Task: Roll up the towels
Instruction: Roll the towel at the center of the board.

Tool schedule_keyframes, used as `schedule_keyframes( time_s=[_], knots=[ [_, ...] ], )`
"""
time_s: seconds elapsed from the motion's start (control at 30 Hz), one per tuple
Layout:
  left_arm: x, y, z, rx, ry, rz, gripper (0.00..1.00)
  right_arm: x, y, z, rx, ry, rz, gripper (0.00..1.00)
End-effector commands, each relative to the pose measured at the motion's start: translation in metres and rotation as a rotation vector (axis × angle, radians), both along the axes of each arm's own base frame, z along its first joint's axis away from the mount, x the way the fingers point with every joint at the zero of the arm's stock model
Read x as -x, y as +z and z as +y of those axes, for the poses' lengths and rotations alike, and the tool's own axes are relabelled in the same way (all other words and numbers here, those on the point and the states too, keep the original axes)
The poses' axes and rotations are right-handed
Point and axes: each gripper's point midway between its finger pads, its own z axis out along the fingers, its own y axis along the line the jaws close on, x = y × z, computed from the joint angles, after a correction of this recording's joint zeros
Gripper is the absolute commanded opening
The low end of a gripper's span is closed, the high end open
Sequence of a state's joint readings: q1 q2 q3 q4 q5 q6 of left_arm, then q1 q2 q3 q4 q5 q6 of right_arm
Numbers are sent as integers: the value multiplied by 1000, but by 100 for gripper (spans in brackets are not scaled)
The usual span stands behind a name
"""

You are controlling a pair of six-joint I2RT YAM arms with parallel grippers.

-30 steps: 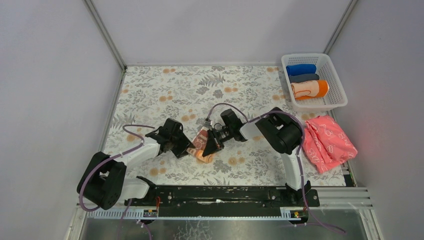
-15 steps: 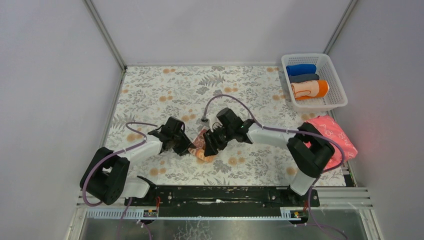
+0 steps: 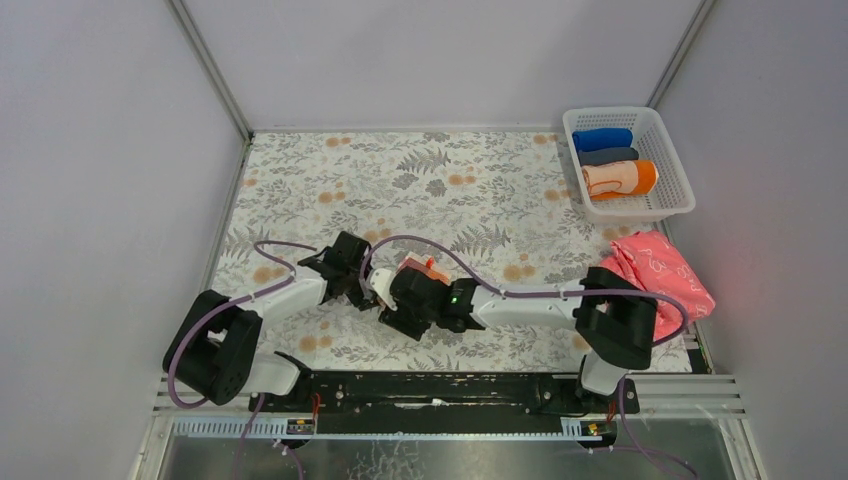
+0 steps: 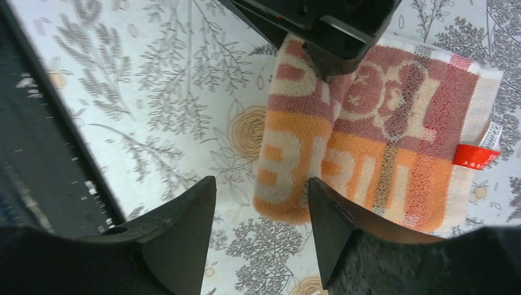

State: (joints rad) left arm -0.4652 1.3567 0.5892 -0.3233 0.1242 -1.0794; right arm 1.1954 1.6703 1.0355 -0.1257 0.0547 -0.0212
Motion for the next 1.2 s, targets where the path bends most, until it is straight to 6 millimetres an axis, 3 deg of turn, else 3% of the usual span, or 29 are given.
schedule_keyframes(
  time_s=[0.0, 0.13, 0.37, 0.47, 0.6, 0.67, 0.73, 0.83, 0.97, 1.17],
  knots=[
    [8, -10, 8, -65, -18, 33, 34, -18, -8, 3, 94, -18, -141, 62],
    [7, -8, 8, -64, -17, 28, 34, -18, -30, -5, 186, -20, -157, 61],
    [7, -8, 10, -75, -10, 25, 35, -15, -53, -40, 326, -65, -161, 55],
    [6, -6, 11, -77, -2, 20, 35, -11, -63, -53, 370, -71, -140, 46],
    [9, -3, 18, -104, 15, 18, 35, -3, -72, -55, 387, -55, -97, 23],
    [10, -1, 22, -112, 28, 16, 35, 3, -73, -51, 357, -37, -68, 8],
    [11, 3, 24, -110, 45, 5, 35, 8, -71, -45, 315, -20, -27, 0],
    [10, 13, 25, -93, 76, -27, 42, 22, -70, -35, 216, 21, 122, 0],
    [4, 30, 24, -60, 106, -79, 58, 35, -66, -29, 43, 33, 355, 0],
    [-1, 50, 16, -4, 87, -142, 72, 36, -56, -27, -152, 30, 651, 0]
  ],
)
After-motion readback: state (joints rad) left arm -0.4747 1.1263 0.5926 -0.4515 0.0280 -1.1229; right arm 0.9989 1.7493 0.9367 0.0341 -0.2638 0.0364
